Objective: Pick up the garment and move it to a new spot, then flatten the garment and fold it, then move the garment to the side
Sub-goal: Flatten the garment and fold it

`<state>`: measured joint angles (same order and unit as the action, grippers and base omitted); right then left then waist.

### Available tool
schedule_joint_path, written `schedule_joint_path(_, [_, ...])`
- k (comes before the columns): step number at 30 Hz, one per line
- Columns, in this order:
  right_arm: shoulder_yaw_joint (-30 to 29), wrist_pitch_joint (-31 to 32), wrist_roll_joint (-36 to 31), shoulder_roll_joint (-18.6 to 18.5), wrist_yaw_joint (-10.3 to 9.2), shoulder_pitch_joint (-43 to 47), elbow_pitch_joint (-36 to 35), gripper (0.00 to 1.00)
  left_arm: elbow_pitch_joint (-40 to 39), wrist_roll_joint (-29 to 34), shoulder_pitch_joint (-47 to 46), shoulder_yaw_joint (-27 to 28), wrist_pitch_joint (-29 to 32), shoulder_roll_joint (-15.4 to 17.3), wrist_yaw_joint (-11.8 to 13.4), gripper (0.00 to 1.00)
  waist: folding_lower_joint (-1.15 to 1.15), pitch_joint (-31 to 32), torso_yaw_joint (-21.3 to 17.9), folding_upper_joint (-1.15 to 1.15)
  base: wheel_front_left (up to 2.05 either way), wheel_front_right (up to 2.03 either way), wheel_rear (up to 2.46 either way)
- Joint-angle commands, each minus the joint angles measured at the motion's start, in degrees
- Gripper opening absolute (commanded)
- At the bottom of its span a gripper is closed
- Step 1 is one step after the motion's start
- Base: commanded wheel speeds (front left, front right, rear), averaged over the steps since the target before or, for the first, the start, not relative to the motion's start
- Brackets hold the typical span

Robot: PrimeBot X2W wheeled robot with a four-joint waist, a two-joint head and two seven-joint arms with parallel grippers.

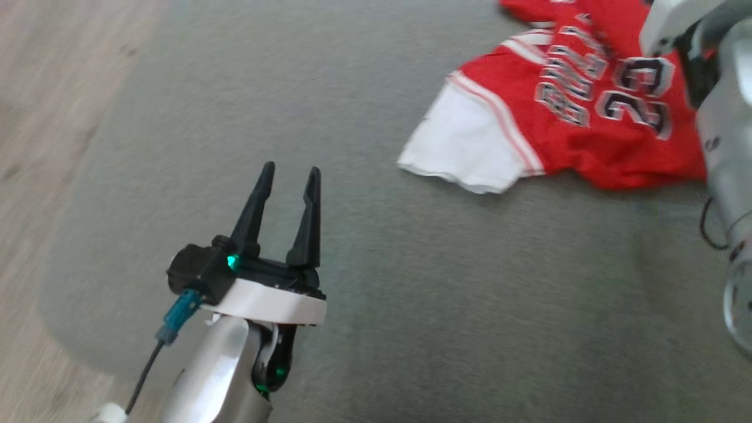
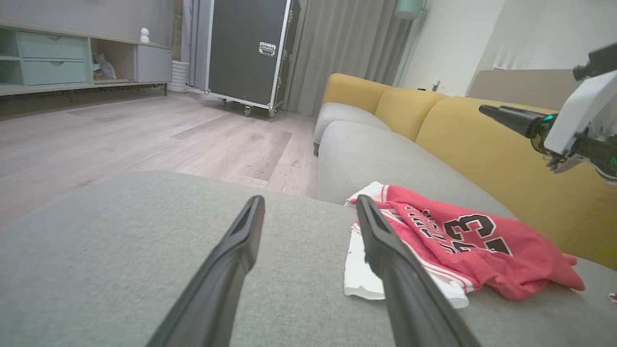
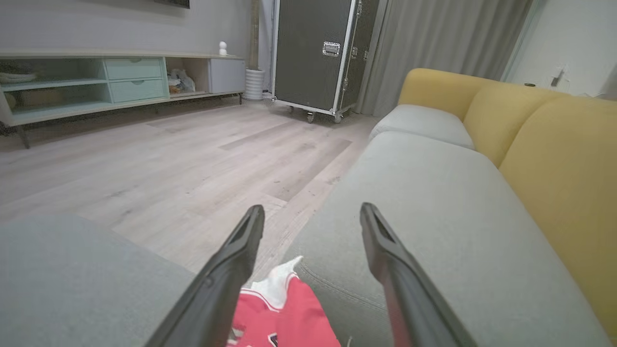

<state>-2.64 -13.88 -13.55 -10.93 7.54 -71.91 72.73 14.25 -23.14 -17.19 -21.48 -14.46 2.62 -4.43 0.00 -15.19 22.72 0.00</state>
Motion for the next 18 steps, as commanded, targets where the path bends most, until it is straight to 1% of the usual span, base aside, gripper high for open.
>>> schedule_joint_path(1, [2.1, -0.9, 1.8, 1.9, -0.05, 1.2, -2.2, 1.0, -2.0, 0.4, -0.9, 2.9, -0.5, 0.3, 0.5, 1.0, 0.0, 2.9, -5.6, 0.0, 0.0, 0.0, 0.0])
schedule_joint_path(2, [2.9, -1.0, 3.0, 2.4, -0.05, 2.2, -3.1, 1.0, -2.0, 0.5, -0.6, 3.4, -0.5, 0.3, 0.6, 1.0, 0.0, 3.4, -6.9, 0.0, 0.0, 0.0, 0.0])
schedule_joint_path(5, [5.1, -1.1, 7.6, 3.7, -0.05, 6.7, -9.5, 1.0, -2.0, 1.0, 0.4, 4.5, -0.5, 0.3, 0.7, 1.0, 0.0, 5.1, -10.4, 0.0, 0.0, 0.0, 0.0])
schedule_joint_path(6, [5.1, -1.1, 7.6, 3.7, -0.05, 6.7, -9.5, 1.0, -2.0, 1.0, 0.4, 4.5, -0.5, 0.3, 0.7, 1.0, 0.0, 5.1, -10.4, 0.0, 0.0, 0.0, 0.0])
schedule_joint_path(10, [6.5, -1.1, 14.4, 4.8, -0.05, 15.9, -19.9, 1.0, -1.9, 1.9, 1.6, 5.7, -0.5, 0.3, 0.6, 1.0, 0.0, 7.2, -14.5, 0.0, 0.0, 0.0, 0.0])
schedule_joint_path(12, [5.7, -1.1, 17.7, 5.6, -0.05, 21.3, -25.4, 1.0, -1.9, 2.4, 2.2, 6.2, -0.5, 0.3, 0.6, 1.0, 0.0, 8.0, -16.2, 0.0, 0.0, 0.0, 0.0])
schedule_joint_path(15, [4.5, -1.1, 19.8, 6.8, -0.05, 29.8, -33.5, 1.0, -1.8, 2.9, 3.0, 6.9, -0.5, 0.3, 0.5, 1.0, 0.0, 9.0, -18.1, 0.0, 0.0, 0.0, 0.0])
schedule_joint_path(18, [3.1, -1.1, 19.3, 7.7, -0.05, 38.5, -41.5, 1.0, -1.8, 3.6, 3.7, 7.7, -0.5, 0.3, 0.3, 1.0, 0.0, 9.7, -19.9, 0.0, 0.0, 0.0, 0.0])
